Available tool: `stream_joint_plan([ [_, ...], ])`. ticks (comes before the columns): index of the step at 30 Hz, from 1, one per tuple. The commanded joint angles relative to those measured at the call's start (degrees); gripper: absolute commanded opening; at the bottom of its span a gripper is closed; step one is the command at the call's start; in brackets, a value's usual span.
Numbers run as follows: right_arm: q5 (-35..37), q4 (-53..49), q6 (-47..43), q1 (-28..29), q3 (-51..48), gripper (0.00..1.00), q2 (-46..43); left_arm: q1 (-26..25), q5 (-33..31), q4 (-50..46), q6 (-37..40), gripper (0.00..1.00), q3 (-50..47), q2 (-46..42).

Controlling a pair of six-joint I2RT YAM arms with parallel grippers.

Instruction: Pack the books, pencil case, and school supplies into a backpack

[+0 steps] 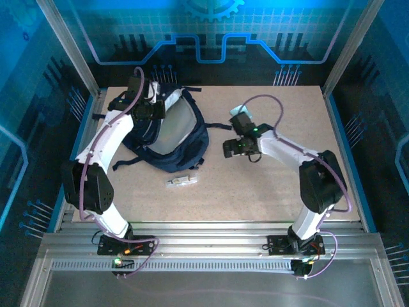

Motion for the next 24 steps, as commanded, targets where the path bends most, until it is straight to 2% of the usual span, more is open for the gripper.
stream_joint_plan([
  [1, 3.05, -3.58, 3.74, -3.7, -1.95, 1.0, -4.13, -4.25, 3.77, -0.2, -2.45, 0.0, 4.37, -0.88],
  [4, 6.79, -6.18, 5.43, -8.92, -3.97, 1.0, -7.44, -8.2, 3.0, -0.16, -3.48, 0.0, 5.36, 0.12],
  [8, 7.04, -7.03, 6.48, -20.37, -9.36, 1.0, -13.32, -12.31, 2.8, 3.25, -6.98, 0.0, 3.75, 0.28],
  [15, 7.78, -6.67, 4.6, -39.05, -17.02, 1.0, -19.59, -15.68, 7.35, 7.2, -10.81, 0.0, 2.91, 1.44],
  [18, 4.58, -5.0, 3.97, -46.9, -19.89, 1.0, -20.97, -16.79, 9.16, 6.94, -10.94, 0.0, 4.18, 2.65],
  [21, 1.44, -3.37, 4.64, -52.27, -22.86, 1.0, -20.91, -17.18, 10.31, 6.65, -10.9, 0.0, 5.07, 3.69],
  [24, 0.84, -2.17, 4.82, -54.79, -24.56, 1.0, -19.78, -17.3, 10.84, 6.59, -11.02, 0.0, 5.42, 4.14],
])
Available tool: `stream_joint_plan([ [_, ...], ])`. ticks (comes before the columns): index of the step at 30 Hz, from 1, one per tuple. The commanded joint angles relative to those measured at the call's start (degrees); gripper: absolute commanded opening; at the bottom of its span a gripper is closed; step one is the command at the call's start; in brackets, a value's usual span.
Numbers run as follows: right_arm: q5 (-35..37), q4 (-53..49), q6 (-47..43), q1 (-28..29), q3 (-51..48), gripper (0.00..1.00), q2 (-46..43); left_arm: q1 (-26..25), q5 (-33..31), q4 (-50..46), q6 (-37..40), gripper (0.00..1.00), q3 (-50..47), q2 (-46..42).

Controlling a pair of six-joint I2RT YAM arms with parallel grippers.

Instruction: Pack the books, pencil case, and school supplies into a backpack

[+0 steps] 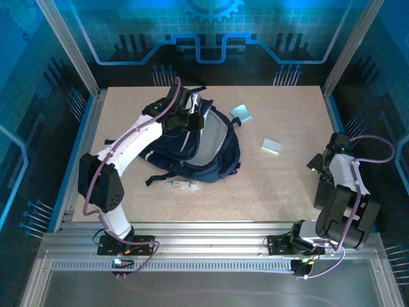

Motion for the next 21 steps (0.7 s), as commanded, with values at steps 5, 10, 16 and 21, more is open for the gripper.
stream_joint_plan([
  [5, -3.9, 2.82, 0.29, -6.26, -2.65, 1.0, 3.25, -0.77, 4.7, 4.94, -0.8, 0.0, 2.75, -0.7],
  [10, -2.22, 2.1, -0.11, -7.05, -1.95, 1.0, 5.76, -0.71, 5.16, 5.13, -0.39, 0.0, 2.52, -0.77],
  [16, -7.83, 2.62, -1.96, -6.44, -1.79, 1.0, 8.95, -0.77, 4.69, 4.82, 1.01, 0.0, 2.33, -1.38],
  [21, -13.53, 1.08, -2.09, -0.92, -1.42, 0.98, 5.73, -0.67, 3.63, 4.53, 1.93, 0.0, 2.06, -1.9],
])
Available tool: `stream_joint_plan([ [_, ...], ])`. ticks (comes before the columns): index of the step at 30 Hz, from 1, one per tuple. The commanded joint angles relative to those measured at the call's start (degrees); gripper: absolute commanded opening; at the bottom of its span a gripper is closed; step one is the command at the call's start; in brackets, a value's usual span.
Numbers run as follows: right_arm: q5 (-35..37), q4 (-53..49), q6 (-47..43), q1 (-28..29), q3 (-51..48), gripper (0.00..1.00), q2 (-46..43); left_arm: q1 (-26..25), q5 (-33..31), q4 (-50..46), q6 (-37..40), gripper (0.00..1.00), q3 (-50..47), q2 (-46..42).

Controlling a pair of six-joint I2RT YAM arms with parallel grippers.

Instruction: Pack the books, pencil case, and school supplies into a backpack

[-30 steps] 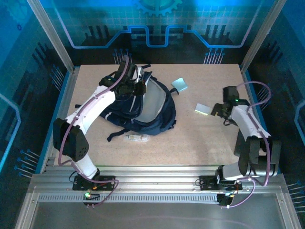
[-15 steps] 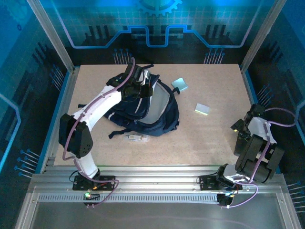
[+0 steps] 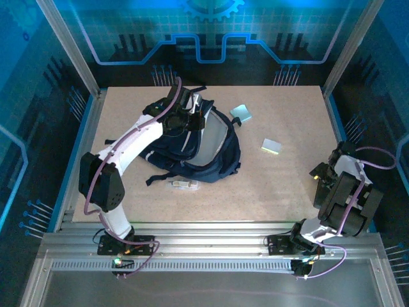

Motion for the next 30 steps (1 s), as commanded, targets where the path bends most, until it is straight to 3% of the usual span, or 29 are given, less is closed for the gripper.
stream_joint_plan([
  [1, -8.4, -1.66, 0.07, 5.48, 0.32, 0.98, -1.93, -0.69, 2.93, 4.33, 1.7, 0.0, 1.97, -2.14],
  [7, -0.06, -4.67, -0.11, 4.61, 2.58, 0.99, -7.16, -0.62, 3.15, 4.25, 1.82, 0.0, 2.28, -1.91],
  [12, 0.79, -2.05, -0.9, 3.91, 2.77, 1.0, -2.51, -0.68, 3.41, 4.2, 1.88, 0.0, 2.47, -1.9],
  [17, -5.07, 1.86, -2.38, 3.91, 2.58, 1.0, 3.45, -0.69, 2.91, 4.0, 2.35, 0.0, 1.79, -2.6],
  [23, -5.56, 2.8, -2.69, 3.91, 2.49, 1.0, 6.75, -0.61, 2.49, 4.34, 2.16, 0.0, 1.17, -2.88],
  [25, -5.77, 2.8, -2.75, 3.91, 2.5, 0.97, 7.15, -0.63, 2.28, 4.63, 2.22, 0.0, 1.0, -3.06],
  [30, -5.98, 2.8, -3.51, 4.3, 2.08, 0.76, 5.49, -0.19, 1.71, 4.95, 2.54, 0.0, 1.17, -3.24],
])
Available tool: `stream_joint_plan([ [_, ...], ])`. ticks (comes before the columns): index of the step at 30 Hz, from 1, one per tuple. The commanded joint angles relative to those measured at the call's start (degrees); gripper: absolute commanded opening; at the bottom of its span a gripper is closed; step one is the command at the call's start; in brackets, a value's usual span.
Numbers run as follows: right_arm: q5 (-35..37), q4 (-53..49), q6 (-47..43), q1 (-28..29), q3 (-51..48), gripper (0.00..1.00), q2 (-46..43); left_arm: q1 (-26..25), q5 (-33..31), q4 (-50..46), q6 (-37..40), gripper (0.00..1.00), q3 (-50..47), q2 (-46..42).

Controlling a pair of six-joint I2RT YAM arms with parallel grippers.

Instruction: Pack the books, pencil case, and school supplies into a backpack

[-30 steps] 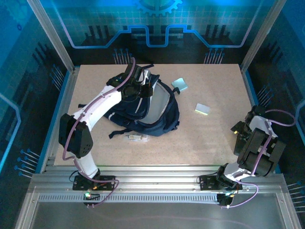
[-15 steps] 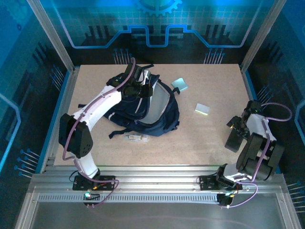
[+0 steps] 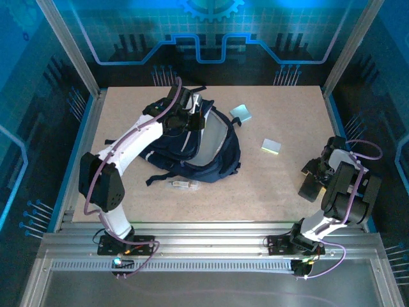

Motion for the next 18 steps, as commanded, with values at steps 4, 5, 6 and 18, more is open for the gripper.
stream_joint_plan([
  [4, -2.06, -0.01, -1.09, 0.99, -0.18, 0.63, -3.16, 1.23, 2.16, 5.61, 1.69, 0.0, 1.12, -3.37],
  [5, -2.35, -0.23, -1.09, 1.53, 0.0, 0.59, -3.84, 1.6, 2.16, 6.1, 1.55, 0.0, 1.09, -3.45],
  [6, -2.67, -0.48, -1.11, 2.12, 0.28, 0.56, -4.48, 1.86, 2.2, 6.43, 1.39, 0.0, 1.07, -3.46],
  [18, -20.7, 0.28, 8.17, 16.41, 8.89, 0.55, -15.12, 2.88, 4.27, 11.07, -1.42, 0.0, 1.44, -2.31],
])
